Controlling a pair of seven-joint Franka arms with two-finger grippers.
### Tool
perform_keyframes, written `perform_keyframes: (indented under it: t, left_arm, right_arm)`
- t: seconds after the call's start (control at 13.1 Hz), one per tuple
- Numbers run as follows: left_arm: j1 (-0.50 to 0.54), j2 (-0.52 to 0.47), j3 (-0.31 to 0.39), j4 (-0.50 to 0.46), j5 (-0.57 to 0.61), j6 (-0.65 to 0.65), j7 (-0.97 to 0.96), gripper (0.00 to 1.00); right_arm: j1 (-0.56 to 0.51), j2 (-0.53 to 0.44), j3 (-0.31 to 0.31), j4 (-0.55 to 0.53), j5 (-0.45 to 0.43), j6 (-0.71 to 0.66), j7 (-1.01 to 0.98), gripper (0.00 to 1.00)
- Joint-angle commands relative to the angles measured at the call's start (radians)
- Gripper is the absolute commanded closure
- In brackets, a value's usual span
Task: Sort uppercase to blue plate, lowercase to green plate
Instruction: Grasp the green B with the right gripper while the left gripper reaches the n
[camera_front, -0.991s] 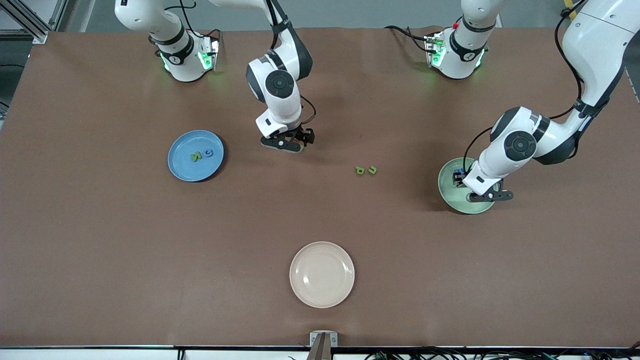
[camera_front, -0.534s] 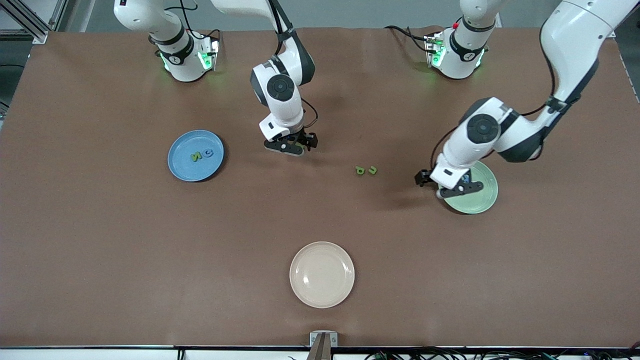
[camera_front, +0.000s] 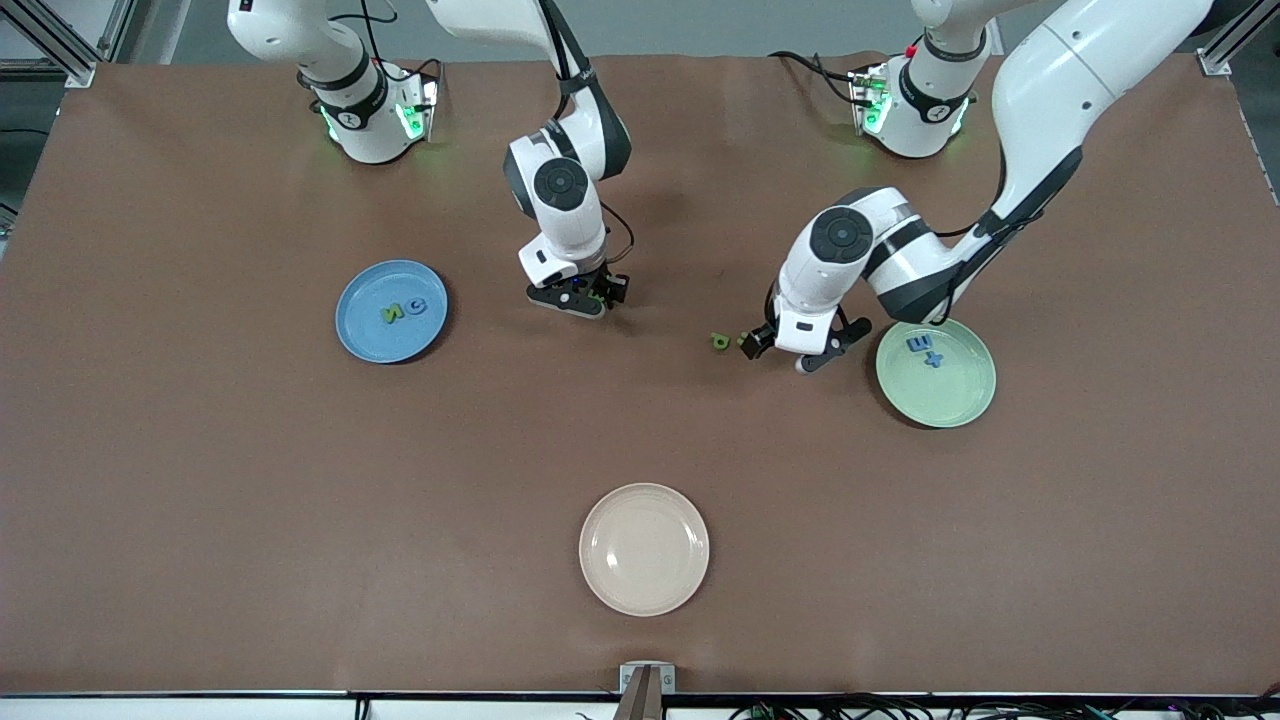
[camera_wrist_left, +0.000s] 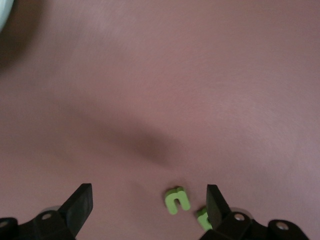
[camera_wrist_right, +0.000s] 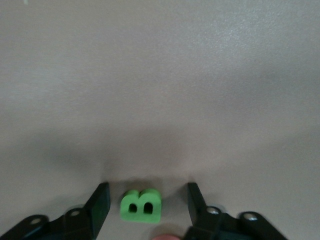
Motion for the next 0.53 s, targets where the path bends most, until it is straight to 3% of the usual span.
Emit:
perform_keyframes:
  t: [0.0, 0.38, 0.46]
  left_arm:
    - [-0.113, 0.025, 0.072, 0.038, 0.002, 0.002, -0.248, 0.0]
    - [-0.201, 0.06, 0.115, 0.093, 0.008, 0.002, -0.355, 0.02]
    - [-0.205, 0.07, 0.117, 0.094, 0.013, 0.002, -0.355, 0.07]
  right_arm:
    - [0.0, 0.01, 0.006, -0.003, 0.025, 0.012, -0.013, 0.46]
    - [-0.001, 0.009, 0.006, -0.005, 0.027, 0.0, -0.01, 0.95]
    - [-0.004, 0.005, 0.006, -0.005, 0.027, -0.004, -0.011, 0.98]
